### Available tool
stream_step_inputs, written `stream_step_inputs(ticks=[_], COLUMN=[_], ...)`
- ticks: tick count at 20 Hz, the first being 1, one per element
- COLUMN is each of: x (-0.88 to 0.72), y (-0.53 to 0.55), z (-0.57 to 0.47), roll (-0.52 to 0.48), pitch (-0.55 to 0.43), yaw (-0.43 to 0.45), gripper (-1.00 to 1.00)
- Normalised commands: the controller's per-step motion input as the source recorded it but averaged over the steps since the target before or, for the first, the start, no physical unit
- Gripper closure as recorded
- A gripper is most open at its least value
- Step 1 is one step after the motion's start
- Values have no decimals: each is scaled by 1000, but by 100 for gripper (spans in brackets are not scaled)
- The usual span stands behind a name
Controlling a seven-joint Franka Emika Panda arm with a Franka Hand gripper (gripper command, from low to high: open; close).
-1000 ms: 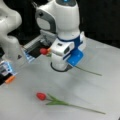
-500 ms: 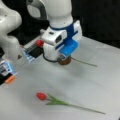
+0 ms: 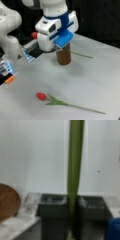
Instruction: Flower insertion into a vase
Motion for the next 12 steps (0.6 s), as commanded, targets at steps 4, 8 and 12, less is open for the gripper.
stream_step_inputs(ticks=[4, 8, 12], x=[-403, -493, -583], y=[279, 354, 350], z=[111, 150, -41], roll=[45, 118, 112], pitch=[36, 13, -60], yaw=[-189, -88, -18], gripper=[100, 100, 100])
